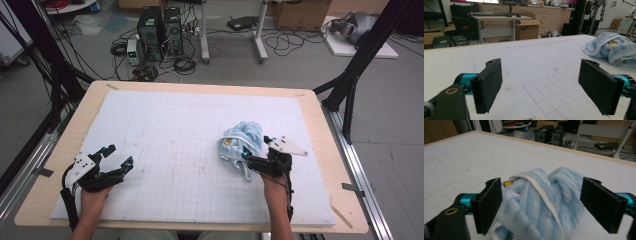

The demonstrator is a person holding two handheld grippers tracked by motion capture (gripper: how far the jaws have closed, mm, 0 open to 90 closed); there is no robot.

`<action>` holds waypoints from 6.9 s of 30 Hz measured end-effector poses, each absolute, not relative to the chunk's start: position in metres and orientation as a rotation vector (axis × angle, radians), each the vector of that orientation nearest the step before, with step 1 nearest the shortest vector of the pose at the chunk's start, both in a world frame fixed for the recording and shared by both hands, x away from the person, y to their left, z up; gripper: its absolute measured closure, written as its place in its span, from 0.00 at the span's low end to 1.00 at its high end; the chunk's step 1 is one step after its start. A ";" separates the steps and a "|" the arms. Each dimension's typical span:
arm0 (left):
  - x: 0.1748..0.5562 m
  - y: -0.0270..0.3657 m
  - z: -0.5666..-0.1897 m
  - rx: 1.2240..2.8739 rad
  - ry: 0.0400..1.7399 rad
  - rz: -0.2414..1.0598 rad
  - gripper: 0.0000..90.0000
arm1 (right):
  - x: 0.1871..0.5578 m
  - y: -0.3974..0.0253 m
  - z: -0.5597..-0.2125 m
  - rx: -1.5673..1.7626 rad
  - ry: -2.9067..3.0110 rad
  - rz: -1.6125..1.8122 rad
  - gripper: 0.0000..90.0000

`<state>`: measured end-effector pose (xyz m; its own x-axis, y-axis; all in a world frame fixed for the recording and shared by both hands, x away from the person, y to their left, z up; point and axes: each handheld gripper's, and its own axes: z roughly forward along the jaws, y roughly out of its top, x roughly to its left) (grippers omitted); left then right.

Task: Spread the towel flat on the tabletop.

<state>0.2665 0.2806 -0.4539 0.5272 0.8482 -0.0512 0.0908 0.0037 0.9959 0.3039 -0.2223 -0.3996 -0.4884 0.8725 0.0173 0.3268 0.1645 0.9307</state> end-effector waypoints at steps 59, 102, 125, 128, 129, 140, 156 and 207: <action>0.267 0.282 -0.454 1.454 0.876 0.720 0.26 | 0.240 -0.268 -0.396 1.207 1.902 1.337 0.30; 0.266 0.282 -0.454 1.440 0.867 0.723 0.26 | 0.346 -0.146 -0.366 1.087 2.171 1.325 0.82; 0.267 0.282 -0.454 1.451 0.880 0.722 0.28 | 0.325 -0.265 -0.405 1.487 1.899 0.922 0.42; 0.267 0.281 -0.454 1.453 0.880 0.726 0.28 | 0.306 -0.269 -0.397 1.456 1.813 0.947 0.41; 0.267 0.281 -0.454 1.451 0.880 0.726 0.28 | 0.301 -0.269 -0.395 1.450 1.793 0.963 0.42; 0.268 0.281 -0.454 1.457 0.894 0.727 0.28 | 0.323 -0.240 -0.378 1.344 1.886 1.064 0.47; 0.268 0.281 -0.454 1.457 0.898 0.728 0.28 | 0.340 -0.263 -0.395 1.426 1.910 0.803 0.96; 0.269 0.282 -0.453 1.455 0.911 0.719 0.28 | 0.422 -0.093 -0.401 1.253 2.177 1.481 0.84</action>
<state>0.2693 0.2815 -0.4534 0.5003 0.8621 -0.0805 0.1222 0.0217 0.9923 0.4224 -0.0927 -0.4011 -0.6101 0.7469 0.2645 0.5202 0.1258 0.8447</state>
